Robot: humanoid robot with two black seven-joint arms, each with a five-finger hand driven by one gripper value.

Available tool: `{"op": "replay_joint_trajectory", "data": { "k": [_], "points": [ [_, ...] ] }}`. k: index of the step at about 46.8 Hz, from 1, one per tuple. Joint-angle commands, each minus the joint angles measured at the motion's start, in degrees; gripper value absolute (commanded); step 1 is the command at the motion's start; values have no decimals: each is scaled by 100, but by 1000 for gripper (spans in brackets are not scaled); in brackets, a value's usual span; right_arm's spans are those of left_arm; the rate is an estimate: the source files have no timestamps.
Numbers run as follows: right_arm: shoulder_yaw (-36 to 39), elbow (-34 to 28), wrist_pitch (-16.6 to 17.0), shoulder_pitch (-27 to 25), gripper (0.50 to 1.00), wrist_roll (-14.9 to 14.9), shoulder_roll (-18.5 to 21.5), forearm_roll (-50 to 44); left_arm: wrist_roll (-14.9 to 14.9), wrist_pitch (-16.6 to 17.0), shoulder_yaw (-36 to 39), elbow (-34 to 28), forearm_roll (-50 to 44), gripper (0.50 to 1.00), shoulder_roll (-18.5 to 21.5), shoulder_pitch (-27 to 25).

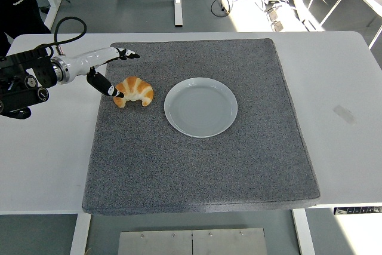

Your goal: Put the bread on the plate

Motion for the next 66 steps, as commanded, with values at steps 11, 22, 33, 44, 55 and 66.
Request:
{"op": "replay_joint_trajectory", "data": {
  "k": [11, 22, 33, 44, 55, 66],
  "points": [
    [0, 0, 0, 0, 1000, -1, 0, 0, 4, 8, 131, 341, 71, 948, -286, 213],
    [0, 0, 0, 0, 1000, -1, 0, 0, 4, 0, 114, 482, 185, 939, -392, 257],
    [0, 0, 0, 0, 1000, -1, 0, 0, 4, 0, 114, 772, 185, 921, -629, 380],
    [0, 0, 0, 0, 1000, -1, 0, 0, -5, 0, 105, 781, 185, 869, -682, 415],
    [0, 0, 0, 0, 1000, -1, 0, 0, -14, 9, 105, 790, 194, 799, -691, 424],
    [0, 0, 0, 0, 1000, -1, 0, 0, -22, 79, 79, 869, 493, 719, -726, 503]
  ]
}}
